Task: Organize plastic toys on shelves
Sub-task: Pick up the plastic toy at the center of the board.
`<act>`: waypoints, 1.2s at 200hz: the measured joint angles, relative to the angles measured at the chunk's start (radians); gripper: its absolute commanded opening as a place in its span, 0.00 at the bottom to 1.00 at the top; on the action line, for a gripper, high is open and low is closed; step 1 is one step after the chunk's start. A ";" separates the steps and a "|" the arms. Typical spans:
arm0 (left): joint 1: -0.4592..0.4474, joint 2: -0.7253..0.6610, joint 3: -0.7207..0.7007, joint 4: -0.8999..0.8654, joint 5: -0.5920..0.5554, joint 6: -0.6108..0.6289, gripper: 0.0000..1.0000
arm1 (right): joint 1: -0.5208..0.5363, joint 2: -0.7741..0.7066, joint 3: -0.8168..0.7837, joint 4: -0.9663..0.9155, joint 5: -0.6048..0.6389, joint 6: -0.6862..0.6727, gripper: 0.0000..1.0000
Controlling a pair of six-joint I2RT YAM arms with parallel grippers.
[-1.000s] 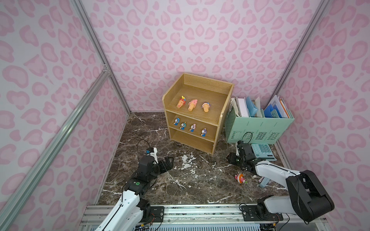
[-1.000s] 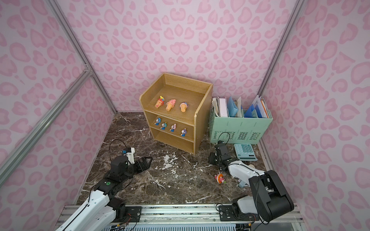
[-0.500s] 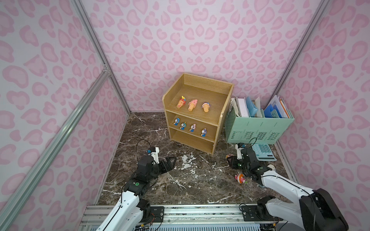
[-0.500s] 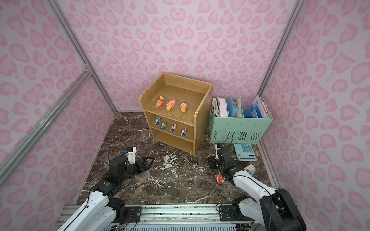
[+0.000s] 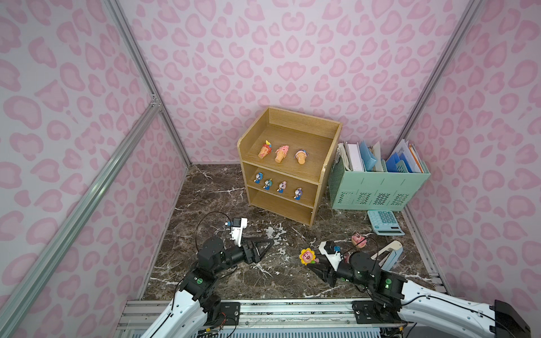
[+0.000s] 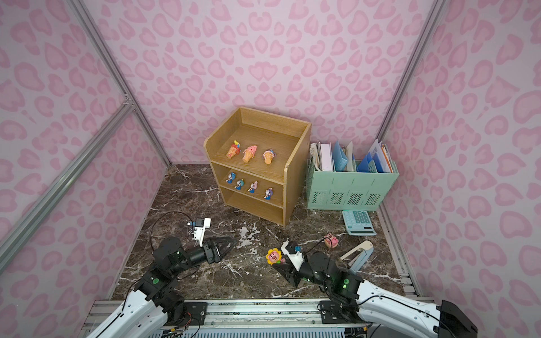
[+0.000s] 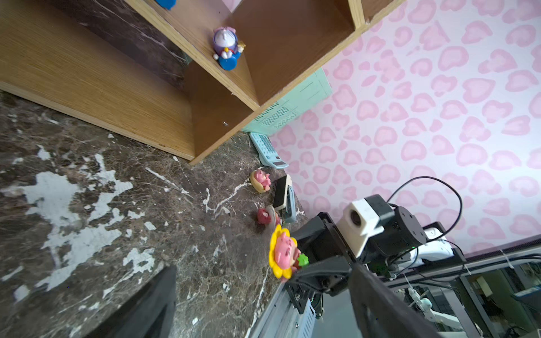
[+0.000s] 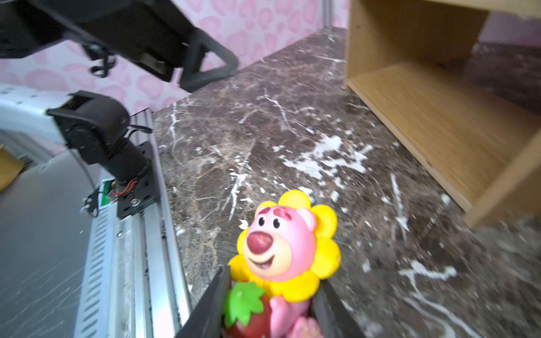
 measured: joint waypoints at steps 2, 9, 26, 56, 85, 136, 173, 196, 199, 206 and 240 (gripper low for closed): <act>-0.007 0.004 0.000 0.005 0.001 -0.001 0.94 | 0.006 0.002 0.002 0.003 0.001 -0.011 0.25; -0.031 0.015 0.003 0.016 0.006 0.000 0.94 | 0.027 0.011 0.010 0.018 0.008 -0.050 0.25; -0.088 0.049 0.018 0.035 0.020 0.019 0.93 | 0.062 0.037 0.028 0.054 0.024 -0.135 0.25; -0.183 0.119 0.018 0.110 0.021 0.058 0.93 | 0.076 0.069 0.034 0.130 0.076 -0.227 0.25; -0.243 0.177 0.018 0.185 -0.016 0.066 0.94 | 0.095 0.111 0.040 0.220 0.113 -0.270 0.25; -0.277 0.245 0.016 0.352 -0.113 0.007 0.93 | 0.103 0.188 0.072 0.321 0.145 -0.281 0.25; -0.310 0.247 0.032 0.356 -0.161 0.006 0.90 | 0.105 0.205 0.090 0.366 0.165 -0.281 0.26; -0.334 0.266 0.053 0.341 -0.194 0.010 0.87 | 0.105 0.218 0.102 0.389 0.171 -0.281 0.26; -0.337 0.271 0.057 0.341 -0.196 0.010 0.87 | 0.105 0.220 0.103 0.393 0.171 -0.281 0.26; -0.345 0.281 0.064 0.340 -0.205 0.011 0.86 | 0.105 0.225 0.107 0.396 0.171 -0.281 0.26; -0.377 0.339 0.095 0.344 -0.224 0.013 0.82 | 0.105 0.250 0.117 0.415 0.171 -0.280 0.26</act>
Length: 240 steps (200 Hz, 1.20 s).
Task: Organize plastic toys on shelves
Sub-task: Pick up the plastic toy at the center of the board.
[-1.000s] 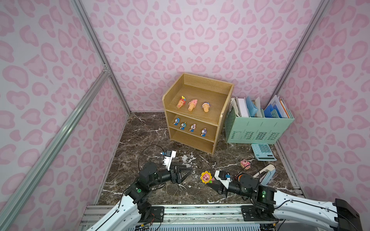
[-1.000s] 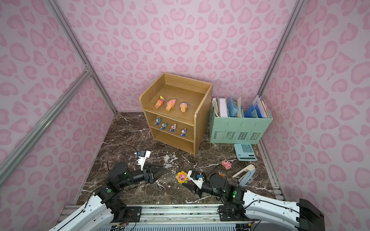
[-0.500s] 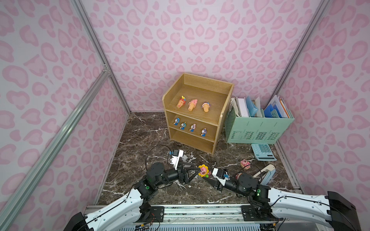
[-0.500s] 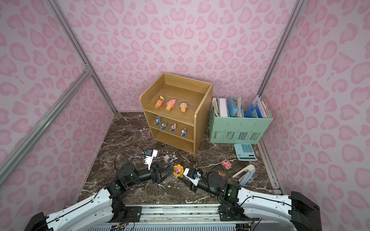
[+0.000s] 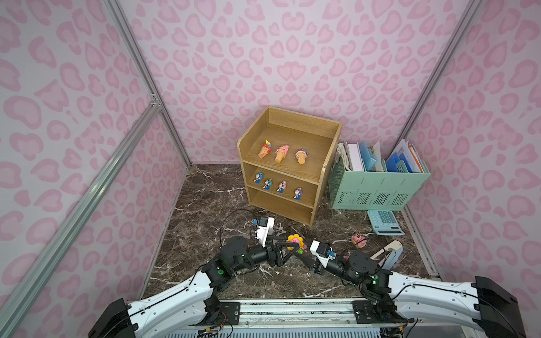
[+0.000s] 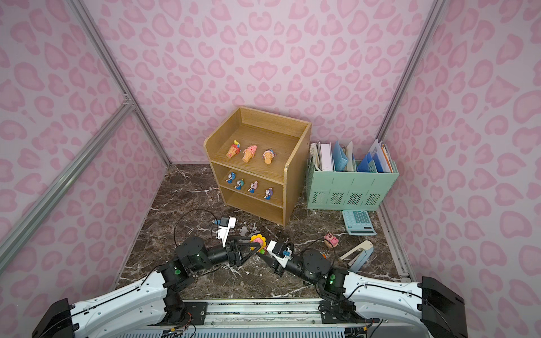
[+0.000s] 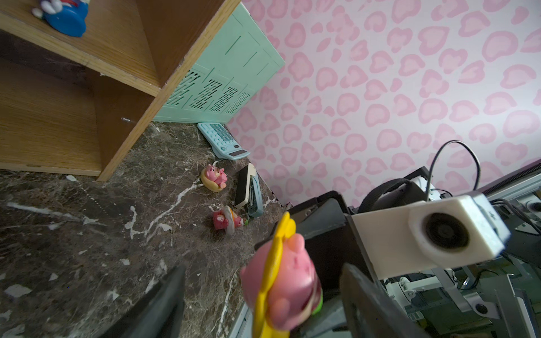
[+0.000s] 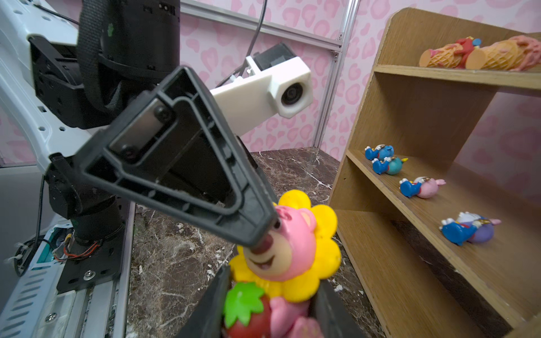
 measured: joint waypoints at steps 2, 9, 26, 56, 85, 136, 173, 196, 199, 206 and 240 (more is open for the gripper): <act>-0.002 0.004 0.002 0.002 0.000 0.000 0.82 | 0.000 0.001 0.000 0.001 0.000 0.000 0.26; -0.006 0.014 0.005 0.007 0.000 0.000 0.81 | 0.000 0.003 0.000 0.003 0.000 0.002 0.26; -0.014 0.029 0.009 0.021 -0.003 -0.003 0.76 | 0.000 0.007 0.000 0.013 0.000 0.003 0.26; -0.025 0.031 0.010 0.043 -0.018 -0.013 0.67 | 0.001 0.011 0.000 0.025 0.011 0.004 0.26; -0.031 0.031 0.016 0.043 -0.044 -0.035 0.65 | 0.004 0.018 0.000 0.033 0.031 0.007 0.26; -0.039 0.031 0.023 0.037 -0.074 -0.055 0.50 | 0.028 0.048 0.001 0.064 0.067 0.011 0.27; -0.040 0.033 0.038 0.020 -0.082 -0.054 0.40 | 0.035 0.065 0.006 0.087 0.080 0.011 0.30; -0.040 0.032 0.042 0.005 -0.082 -0.051 0.38 | 0.036 0.070 0.006 0.091 0.089 0.015 0.32; -0.040 0.031 0.043 0.003 -0.082 -0.051 0.37 | 0.036 0.070 0.006 0.092 0.090 0.015 0.32; -0.040 0.030 0.044 0.001 -0.083 -0.050 0.33 | 0.037 0.072 0.006 0.097 0.091 0.018 0.32; -0.040 0.017 0.060 -0.057 -0.093 -0.035 0.24 | 0.037 0.092 0.006 0.111 0.090 0.042 0.36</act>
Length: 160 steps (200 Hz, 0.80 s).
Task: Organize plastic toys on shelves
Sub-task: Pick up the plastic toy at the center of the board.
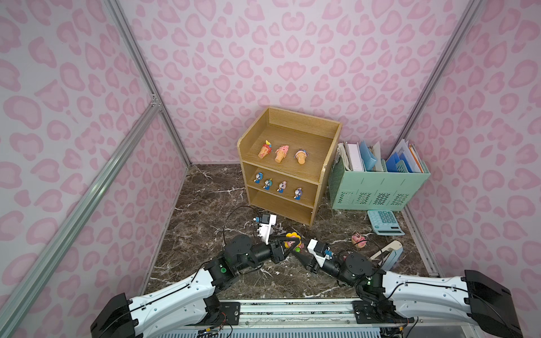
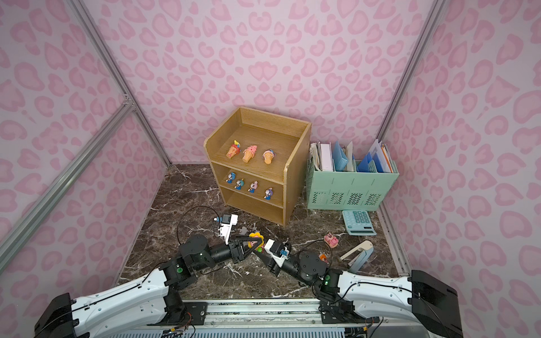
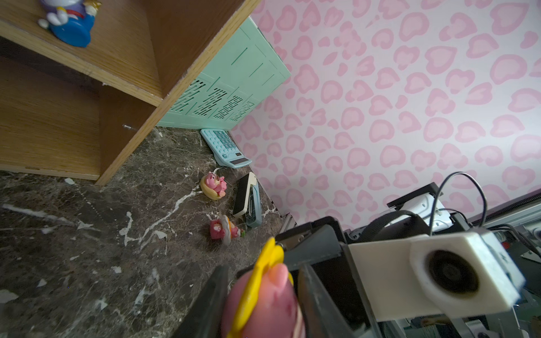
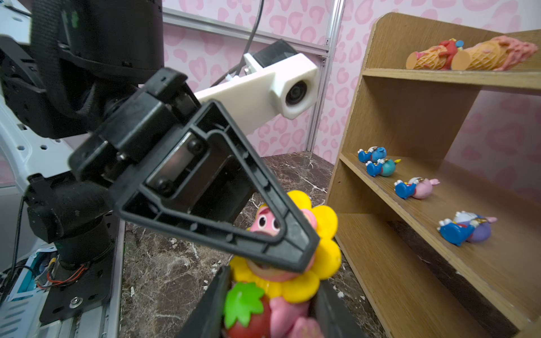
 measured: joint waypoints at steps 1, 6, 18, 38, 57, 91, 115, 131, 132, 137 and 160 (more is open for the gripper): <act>0.000 0.000 0.001 -0.003 0.000 0.001 0.24 | 0.000 0.001 0.000 0.000 0.000 0.001 0.37; 0.000 -0.003 0.009 -0.027 -0.003 0.006 0.24 | 0.000 0.006 0.000 0.002 -0.001 0.010 0.38; 0.002 -0.005 0.026 -0.079 -0.004 0.020 0.24 | 0.000 0.019 0.000 0.006 -0.004 0.026 0.43; 0.011 0.000 0.055 -0.171 0.005 0.064 0.23 | 0.000 0.040 0.000 -0.004 -0.014 0.071 0.60; 0.042 0.010 0.086 -0.280 0.037 0.109 0.22 | 0.000 0.031 -0.007 -0.058 -0.015 0.101 0.69; 0.134 0.037 0.125 -0.494 0.080 0.203 0.22 | -0.032 -0.126 -0.086 -0.177 -0.050 0.155 0.73; 0.161 0.129 0.182 -0.658 0.097 0.285 0.22 | -0.161 -0.290 -0.143 -0.281 -0.109 0.206 0.73; 0.165 0.236 0.244 -0.763 0.118 0.337 0.21 | -0.298 -0.397 -0.173 -0.350 -0.168 0.250 0.73; 0.165 0.241 0.248 -0.768 0.120 0.340 0.21 | -0.306 -0.402 -0.174 -0.353 -0.172 0.253 0.73; 0.164 0.280 0.267 -0.793 0.126 0.355 0.21 | -0.355 -0.431 -0.182 -0.374 -0.201 0.268 0.73; 0.138 0.418 0.346 -0.909 0.134 0.421 0.21 | -0.507 -0.472 -0.187 -0.441 -0.319 0.312 0.73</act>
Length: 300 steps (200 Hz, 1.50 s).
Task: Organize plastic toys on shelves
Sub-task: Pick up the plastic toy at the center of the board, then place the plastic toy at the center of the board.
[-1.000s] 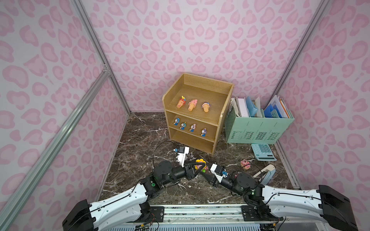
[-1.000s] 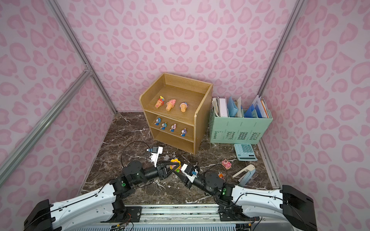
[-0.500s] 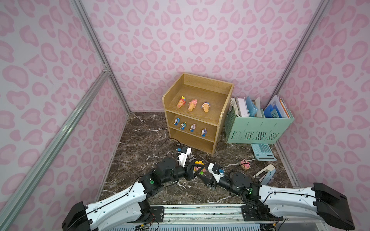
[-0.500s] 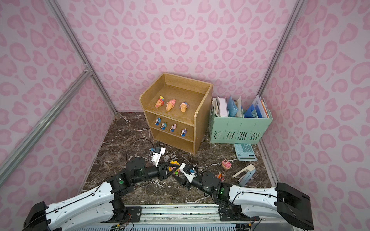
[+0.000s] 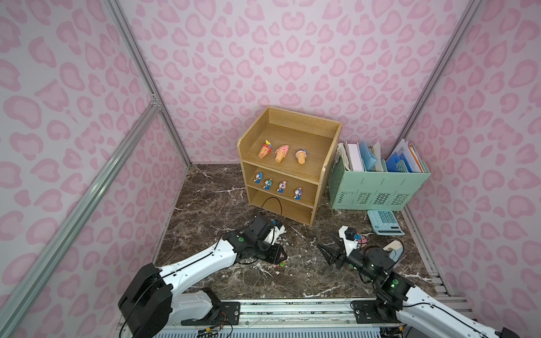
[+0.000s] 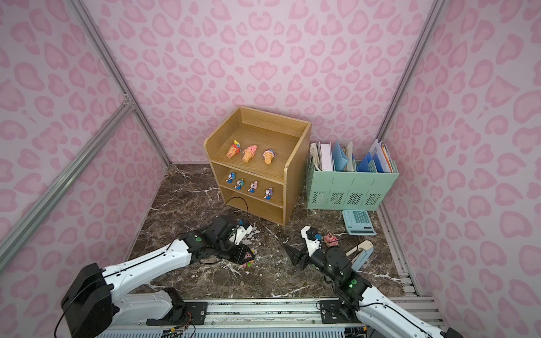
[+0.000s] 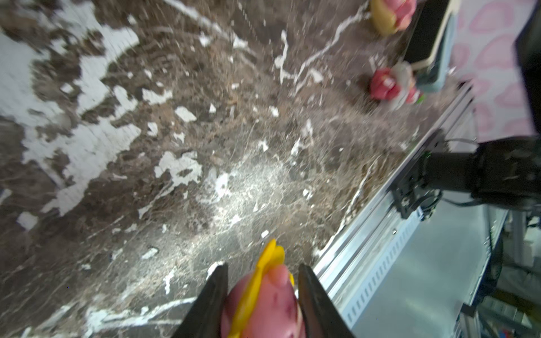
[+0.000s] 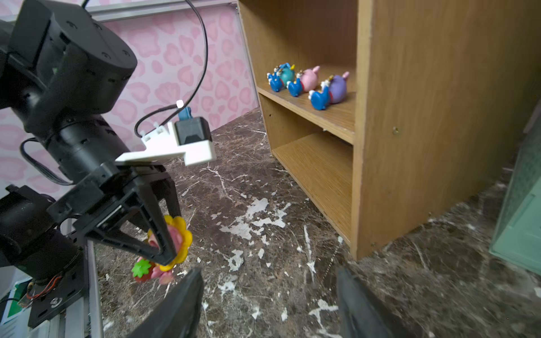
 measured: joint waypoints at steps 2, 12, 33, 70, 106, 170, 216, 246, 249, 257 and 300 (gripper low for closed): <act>-0.002 0.008 0.005 -0.007 0.000 0.005 0.21 | -0.008 0.001 0.000 -0.003 -0.008 0.002 0.73; -0.011 0.056 0.030 -0.045 -0.004 0.033 0.22 | -0.038 0.013 0.002 -0.021 -0.047 0.024 0.73; -0.013 0.130 0.063 -0.095 -0.023 0.077 0.22 | -0.051 0.044 0.001 -0.033 -0.107 0.042 0.73; -0.013 0.224 0.082 -0.098 -0.037 0.136 0.26 | -0.055 0.073 -0.002 -0.025 -0.148 0.051 0.73; -0.013 0.285 0.090 -0.076 -0.052 0.161 0.32 | -0.055 0.059 -0.009 -0.016 -0.158 0.051 0.73; -0.015 0.202 0.045 -0.017 -0.164 0.146 0.59 | -0.061 0.012 -0.014 -0.014 -0.161 0.053 0.73; -0.050 -0.134 -0.088 0.065 -0.270 0.108 0.69 | -0.061 0.030 -0.037 0.005 -0.163 0.079 0.73; -0.120 -0.341 -0.250 0.165 -0.333 0.091 0.70 | -0.055 0.079 -0.059 0.079 -0.174 0.113 0.73; -0.132 -0.359 -0.266 0.172 -0.345 0.088 0.70 | -0.053 0.085 -0.060 0.087 -0.174 0.121 0.73; -0.166 -0.403 -0.302 0.191 -0.380 0.087 0.70 | -0.043 0.109 -0.062 0.113 -0.172 0.129 0.73; -0.346 -0.570 -0.400 0.254 -0.611 0.119 0.70 | 0.049 0.241 -0.051 0.222 -0.140 0.168 0.72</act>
